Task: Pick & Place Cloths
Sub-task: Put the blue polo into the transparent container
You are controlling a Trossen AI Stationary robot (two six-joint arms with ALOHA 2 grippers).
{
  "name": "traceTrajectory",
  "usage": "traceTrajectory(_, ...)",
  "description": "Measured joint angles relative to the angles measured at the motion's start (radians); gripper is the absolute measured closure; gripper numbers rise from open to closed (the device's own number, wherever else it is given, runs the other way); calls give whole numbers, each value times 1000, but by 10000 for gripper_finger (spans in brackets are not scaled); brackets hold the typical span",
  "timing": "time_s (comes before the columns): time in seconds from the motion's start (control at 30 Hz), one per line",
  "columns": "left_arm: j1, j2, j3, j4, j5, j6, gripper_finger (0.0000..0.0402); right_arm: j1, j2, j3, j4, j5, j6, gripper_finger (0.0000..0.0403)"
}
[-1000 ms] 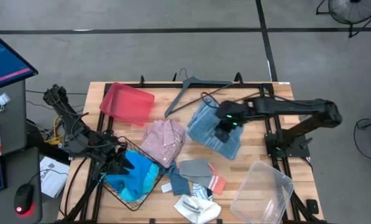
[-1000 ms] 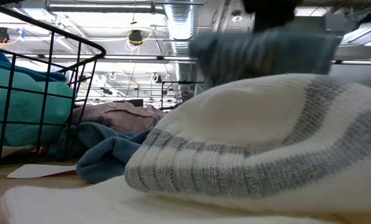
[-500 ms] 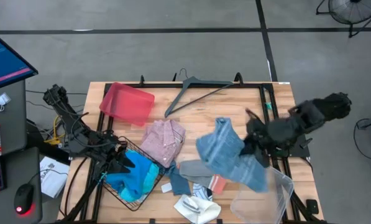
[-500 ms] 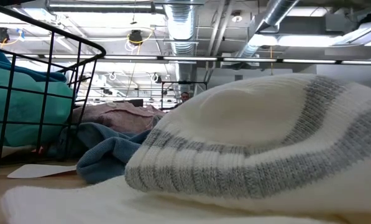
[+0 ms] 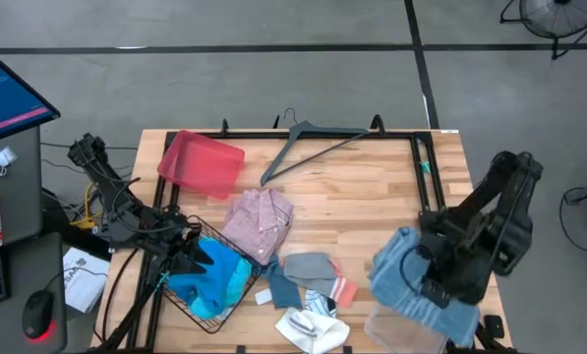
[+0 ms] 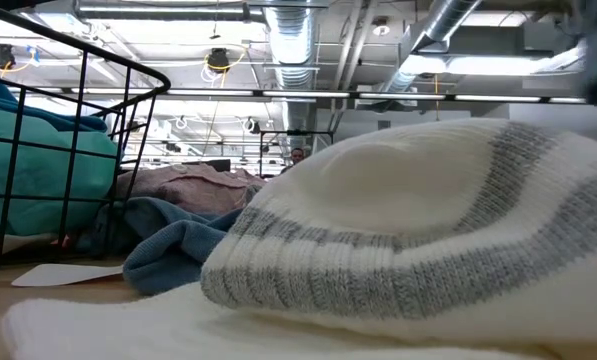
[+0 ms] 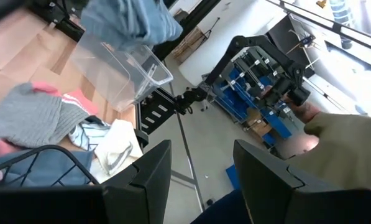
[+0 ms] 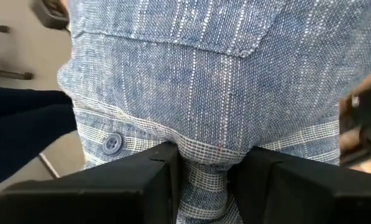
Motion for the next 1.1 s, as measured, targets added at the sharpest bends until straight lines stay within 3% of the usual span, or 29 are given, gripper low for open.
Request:
traceTrajectory(0.3, 0, 0, 0, 0, 1, 54, 243, 19, 174, -67, 70, -58, 71, 311)
traceTrajectory(0.5, 0, 0, 0, 0, 1, 56, 243, 27, 210, -182, 269, -65, 105, 311)
traceTrajectory(0.87, 0, 0, 0, -1, 1, 57, 243, 21, 269, -379, 510, -147, 19, 311)
traceTrajectory(1.1, 0, 0, 0, -8, 2, 57, 243, -8, 286, -474, 584, -168, -27, 311)
